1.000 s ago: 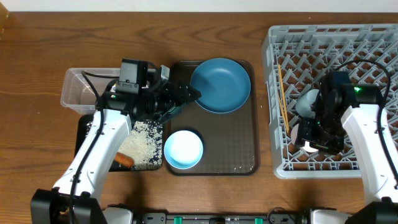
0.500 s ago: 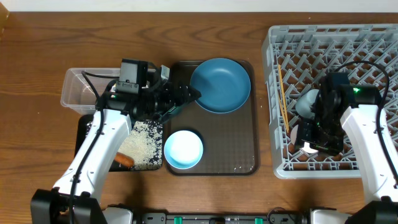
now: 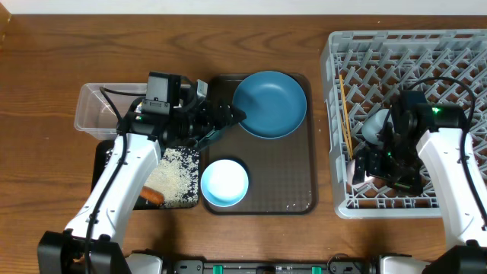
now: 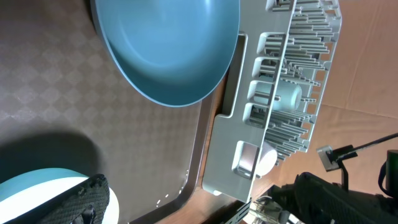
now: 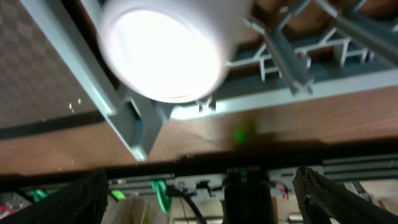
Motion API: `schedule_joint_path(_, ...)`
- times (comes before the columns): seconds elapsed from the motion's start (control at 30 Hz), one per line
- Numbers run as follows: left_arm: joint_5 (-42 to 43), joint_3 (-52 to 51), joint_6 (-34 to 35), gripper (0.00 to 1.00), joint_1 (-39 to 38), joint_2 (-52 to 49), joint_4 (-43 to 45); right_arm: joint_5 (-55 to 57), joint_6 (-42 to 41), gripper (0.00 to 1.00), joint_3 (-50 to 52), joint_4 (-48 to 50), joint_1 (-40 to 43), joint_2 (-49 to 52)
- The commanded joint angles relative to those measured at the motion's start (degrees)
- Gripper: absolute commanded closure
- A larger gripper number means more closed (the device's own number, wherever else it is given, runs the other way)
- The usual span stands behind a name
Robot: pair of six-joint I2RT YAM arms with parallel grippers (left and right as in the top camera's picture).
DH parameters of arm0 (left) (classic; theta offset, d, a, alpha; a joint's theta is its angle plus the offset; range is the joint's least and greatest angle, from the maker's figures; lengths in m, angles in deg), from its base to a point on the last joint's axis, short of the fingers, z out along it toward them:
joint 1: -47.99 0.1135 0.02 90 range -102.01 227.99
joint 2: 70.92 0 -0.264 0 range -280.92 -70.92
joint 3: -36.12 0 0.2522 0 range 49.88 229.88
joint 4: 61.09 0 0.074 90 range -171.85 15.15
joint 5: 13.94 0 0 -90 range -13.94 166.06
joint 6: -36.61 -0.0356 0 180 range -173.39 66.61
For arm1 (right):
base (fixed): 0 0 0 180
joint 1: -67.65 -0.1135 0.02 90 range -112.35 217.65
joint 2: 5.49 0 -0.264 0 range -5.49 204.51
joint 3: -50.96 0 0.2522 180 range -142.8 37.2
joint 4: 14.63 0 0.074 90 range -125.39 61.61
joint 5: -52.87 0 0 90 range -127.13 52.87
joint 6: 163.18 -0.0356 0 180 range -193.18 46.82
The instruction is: Sort waste into correct bins and load items into the dishwasher rack
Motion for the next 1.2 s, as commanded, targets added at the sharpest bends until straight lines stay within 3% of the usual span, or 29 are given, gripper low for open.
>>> schedule_joint_path(0.0,-0.33,-0.07,-0.39,0.03,0.22,0.09,-0.09,-0.70,1.27,0.11,-5.07,-1.79,-0.35,-0.07)
schedule_joint_path(0.17,-0.33,-0.07,-0.39,0.03,0.22,0.09,-0.09,-2.34,1.70,0.15,-14.97,-6.16,-0.42,-0.07)
schedule_joint_path(0.3,-0.33,-0.07,-0.39,0.03,0.22,0.09,-0.09,-10.80,4.07,0.17,-21.27,-7.65,-0.85,-0.09)
schedule_joint_path(0.47,-0.33,-0.07,-0.39,0.03,0.22,0.07,-0.09,-13.90,4.04,0.17,-22.12,-6.03,-3.32,-0.09)
schedule_joint_path(0.63,-0.33,-0.07,-0.39,0.03,0.22,0.09,-0.09,-14.29,4.04,0.14,-21.38,-3.19,-8.24,-0.09)
schedule_joint_path(0.73,-0.31,-0.07,-0.39,0.03,0.20,0.09,-0.09,-15.63,4.02,0.01,-21.22,-0.59,-12.44,-0.09)
schedule_joint_path(0.97,-0.33,-0.07,-0.39,0.03,0.22,0.09,-0.09,-16.74,4.00,0.01,-21.20,2.62,-19.78,-0.07)
schedule_joint_path(1.1,-0.31,-0.07,-0.22,0.03,0.22,0.09,0.22,-16.76,3.98,0.27,-21.20,4.74,-23.17,-0.07)
schedule_joint_path(1.17,-0.22,-0.07,0.68,0.03,0.46,0.09,4.42,-16.74,3.74,0.63,-21.20,5.60,-24.81,-0.07)
